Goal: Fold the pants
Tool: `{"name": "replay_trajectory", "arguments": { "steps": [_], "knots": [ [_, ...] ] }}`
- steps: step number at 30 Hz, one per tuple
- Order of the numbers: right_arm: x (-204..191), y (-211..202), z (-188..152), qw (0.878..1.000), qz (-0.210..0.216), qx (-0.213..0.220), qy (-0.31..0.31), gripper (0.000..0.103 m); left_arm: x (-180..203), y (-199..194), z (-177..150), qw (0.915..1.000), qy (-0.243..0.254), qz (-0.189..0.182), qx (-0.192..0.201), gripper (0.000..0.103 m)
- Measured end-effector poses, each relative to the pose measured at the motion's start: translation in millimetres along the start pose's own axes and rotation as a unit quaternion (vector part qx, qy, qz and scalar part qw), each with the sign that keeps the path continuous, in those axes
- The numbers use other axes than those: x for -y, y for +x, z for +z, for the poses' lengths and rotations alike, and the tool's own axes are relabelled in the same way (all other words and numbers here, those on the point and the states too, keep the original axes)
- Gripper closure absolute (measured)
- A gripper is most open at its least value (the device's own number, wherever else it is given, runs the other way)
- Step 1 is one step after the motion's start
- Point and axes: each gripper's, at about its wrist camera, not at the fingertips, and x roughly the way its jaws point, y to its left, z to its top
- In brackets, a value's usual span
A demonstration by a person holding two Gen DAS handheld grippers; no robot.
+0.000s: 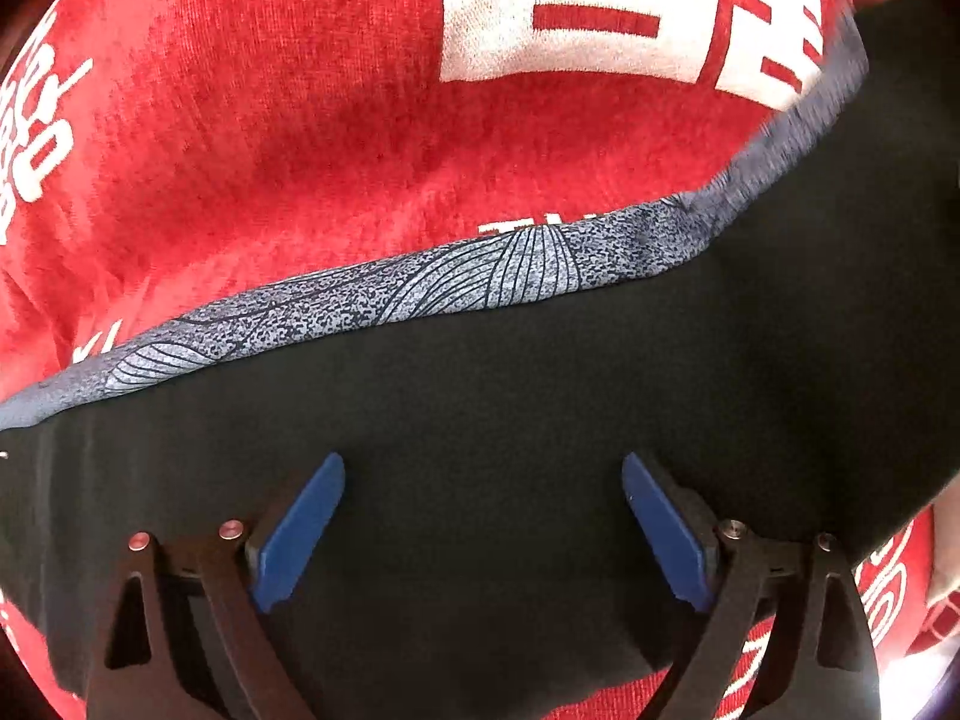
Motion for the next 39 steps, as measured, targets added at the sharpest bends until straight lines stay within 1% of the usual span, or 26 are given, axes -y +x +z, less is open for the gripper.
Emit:
{"name": "replay_trajectory", "arguments": {
  "steps": [2,3,6,8,11,14,16,18,19,20,21,22,23,24,25,26,27,29,31,32,33,34,35,36,37,39],
  "knots": [
    [-17.3,-0.7,-0.9,0.999,0.000,-0.001,-0.035,0.095,-5.7,-4.0,3.3,0.9998,-0.002,-0.014,-0.012,0.009],
    [-26.9,-1.4,-1.2,0.999,0.002,-0.002,-0.050,0.095,-15.9,-8.3,5.5,0.9996,-0.011,-0.021,-0.018,0.009],
    [-49.3,-0.5,-4.8,0.997,0.009,-0.009,-0.080,0.095,-57.5,-22.9,9.3,0.9979,-0.051,-0.033,-0.020,0.009],
    [-65.7,3.4,-8.7,0.995,0.009,-0.013,-0.098,0.095,-84.6,-29.8,11.4,0.9974,-0.063,-0.029,-0.020,0.009],
    [-91.6,11.4,-13.4,0.993,0.024,-0.024,-0.109,0.095,-127.8,-48.3,8.5,0.9969,-0.078,-0.005,-0.012,0.009],
    [-123.3,24.2,-23.9,0.990,0.035,-0.038,-0.129,0.095,-174.3,-63.1,0.2,0.9942,-0.105,0.020,-0.009,0.009],
    [-149.1,40.0,-40.4,0.985,0.031,-0.055,-0.159,0.095,-205.1,-67.4,-5.6,0.9915,-0.122,0.043,-0.013,0.009],
    [-175.3,63.8,-66.1,0.976,0.020,-0.084,-0.199,0.095,-237.7,-69.2,-16.6,0.9880,-0.137,0.068,-0.020,0.009],
    [-187.1,75.6,-81.3,0.971,0.012,-0.100,-0.218,0.094,-246.7,-74.6,-38.3,0.9863,-0.144,0.077,-0.023,0.009],
    [-195.6,85.5,-93.8,0.966,0.007,-0.114,-0.233,0.093,-258.7,-75.3,-43.9,0.9841,-0.153,0.087,-0.028,0.009],
    [-204.5,94.7,-105.5,0.960,-0.001,-0.127,-0.248,0.089,-266.2,-75.9,-48.9,0.9823,-0.160,0.093,-0.032,0.009],
    [-212.7,104.6,-119.0,0.953,-0.017,-0.139,-0.269,0.086,-277.4,-77.1,-54.4,0.9802,-0.167,0.099,-0.037,0.009],
    [-219.8,110.9,-129.2,0.945,-0.033,-0.145,-0.292,0.081,-283.8,-76.3,-54.1,0.9791,-0.171,0.103,-0.039,0.009],
    [-225.0,112.4,-134.8,0.940,-0.039,-0.147,-0.306,0.075,-289.1,-78.4,-56.9,0.9785,-0.172,0.107,-0.040,0.009],
    [-226.3,109.6,-135.2,0.941,-0.029,-0.147,-0.304,0.060,-292.0,-82.3,-60.2,0.9785,-0.170,0.110,-0.039,0.009],
    [-225.2,102.3,-132.4,0.946,-0.006,-0.145,-0.290,0.047,-289.8,-72.5,-55.9,0.9790,-0.166,0.112,-0.038,0.009],
    [-221.9,92.9,-127.9,0.951,0.017,-0.142,-0.273,0.044,-288.2,-75.2,-54.2,0.9800,-0.160,0.113,-0.036,0.009],
    [-208.8,75.6,-116.2,0.961,0.039,-0.133,-0.241,0.042,-284.0,-77.6,-48.7,0.9819,-0.150,0.111,-0.032,0.009],
    [-181.4,57.6,-96.9,0.974,0.054,-0.125,-0.179,0.042,-263.1,-92.3,-38.3,0.9854,-0.136,0.101,-0.020,0.009],
    [-158.4,50.1,-86.2,0.983,0.059,-0.120,-0.129,0.042,-252.3,-96.4,-32.6,0.9875,-0.127,0.093,-0.013,0.009],
    [-135.3,46.6,-76.4,0.988,0.061,-0.119,-0.083,0.042,-242.1,-99.2,-26.4,0.9892,-0.118,0.086,-0.007,0.009],
    [-107.2,43.2,-69.4,0.991,0.063,-0.117,-0.022,0.042,-226.3,-102.1,-21.6,0.9915,-0.107,0.074,-0.003,0.009],
    [-76.8,41.0,-64.7,0.991,0.065,-0.113,0.042,0.042,-211.5,-102.4,-18.8,0.9934,-0.098,0.059,-0.002,0.009],
    [-48.9,40.6,-61.7,0.987,0.067,-0.109,0.099,0.042,-196.2,-99.4,-14.8,0.9950,-0.090,0.043,-0.003,0.009],
    [-13.1,40.7,-62.8,0.978,0.069,-0.101,0.170,0.042,-178.3,-93.9,-10.9,0.9963,-0.081,0.028,-0.005,0.009],
    [49.8,39.9,-73.1,0.948,0.079,-0.073,0.298,0.042,-140.8,-78.0,-5.2,0.9975,-0.068,0.002,-0.018,0.009]
  ]
}}
